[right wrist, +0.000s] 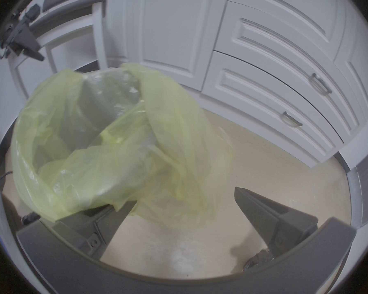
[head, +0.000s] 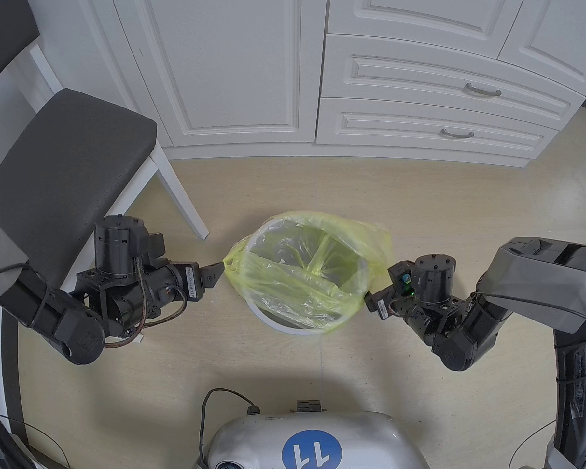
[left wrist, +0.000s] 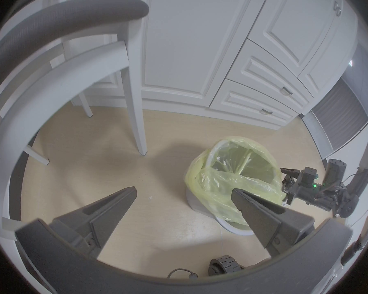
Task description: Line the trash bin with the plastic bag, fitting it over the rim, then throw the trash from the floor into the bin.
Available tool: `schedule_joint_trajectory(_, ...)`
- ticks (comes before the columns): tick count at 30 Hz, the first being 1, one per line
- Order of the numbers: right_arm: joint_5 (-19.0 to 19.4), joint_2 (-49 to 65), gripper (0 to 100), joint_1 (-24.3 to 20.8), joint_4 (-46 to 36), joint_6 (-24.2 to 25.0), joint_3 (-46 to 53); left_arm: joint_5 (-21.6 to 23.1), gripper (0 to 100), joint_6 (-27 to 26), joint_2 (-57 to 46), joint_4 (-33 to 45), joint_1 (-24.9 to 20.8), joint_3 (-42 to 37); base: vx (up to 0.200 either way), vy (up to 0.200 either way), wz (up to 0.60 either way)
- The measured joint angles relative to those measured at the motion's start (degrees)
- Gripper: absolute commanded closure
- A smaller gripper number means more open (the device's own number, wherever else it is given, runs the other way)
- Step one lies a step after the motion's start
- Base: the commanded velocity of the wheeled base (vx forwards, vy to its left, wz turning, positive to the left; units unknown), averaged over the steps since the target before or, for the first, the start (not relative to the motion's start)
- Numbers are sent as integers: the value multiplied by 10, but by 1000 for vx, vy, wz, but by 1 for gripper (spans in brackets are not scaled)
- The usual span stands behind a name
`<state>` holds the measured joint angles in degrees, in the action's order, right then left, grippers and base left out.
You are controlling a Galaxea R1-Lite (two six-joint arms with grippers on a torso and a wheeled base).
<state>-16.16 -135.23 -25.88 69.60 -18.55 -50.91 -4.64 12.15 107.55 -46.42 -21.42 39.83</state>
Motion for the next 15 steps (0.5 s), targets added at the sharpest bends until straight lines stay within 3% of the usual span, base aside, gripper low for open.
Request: schedule_joint_trajectory(15,2,-68,0,54,-15,122,-208,0,0,3,-33,0,4,0,0,0,0)
